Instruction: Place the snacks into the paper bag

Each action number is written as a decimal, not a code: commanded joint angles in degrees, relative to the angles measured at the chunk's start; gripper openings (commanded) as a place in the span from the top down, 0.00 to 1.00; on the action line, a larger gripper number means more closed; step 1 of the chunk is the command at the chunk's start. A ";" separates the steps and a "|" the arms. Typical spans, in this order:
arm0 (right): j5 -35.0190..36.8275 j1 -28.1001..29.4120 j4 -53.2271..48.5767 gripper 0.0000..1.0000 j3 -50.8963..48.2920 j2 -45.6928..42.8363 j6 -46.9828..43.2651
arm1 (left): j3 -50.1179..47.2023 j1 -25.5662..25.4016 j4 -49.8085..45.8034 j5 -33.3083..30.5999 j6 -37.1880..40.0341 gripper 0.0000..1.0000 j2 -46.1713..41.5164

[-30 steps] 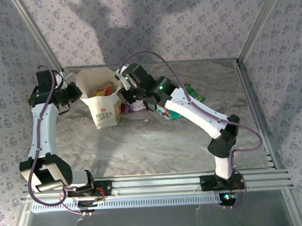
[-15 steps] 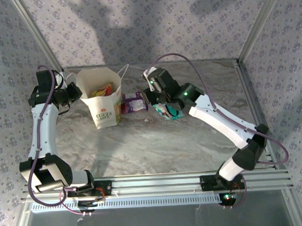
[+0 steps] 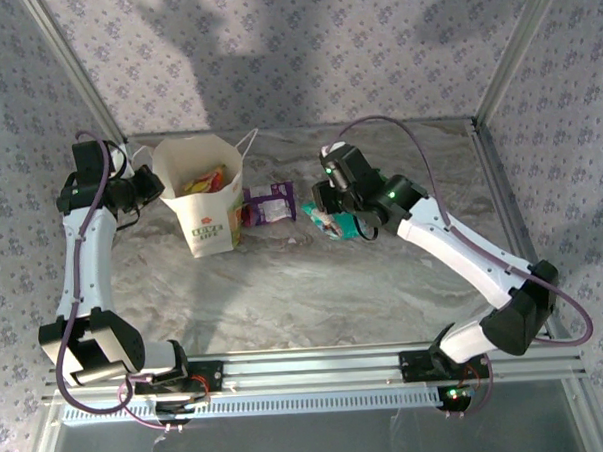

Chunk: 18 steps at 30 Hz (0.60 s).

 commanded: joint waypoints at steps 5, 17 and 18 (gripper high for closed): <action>2.91 -1.54 -2.49 0.42 -2.74 -0.99 2.36 | -0.90 0.22 -2.92 -0.13 1.23 0.90 -0.83; 5.22 -2.20 -6.16 0.29 -3.10 5.32 3.08 | -1.33 0.22 -2.77 -0.21 1.32 0.90 -0.13; 5.09 -2.25 -6.29 0.28 -3.02 5.84 2.99 | -1.33 0.22 -2.75 -0.22 1.40 0.90 -0.06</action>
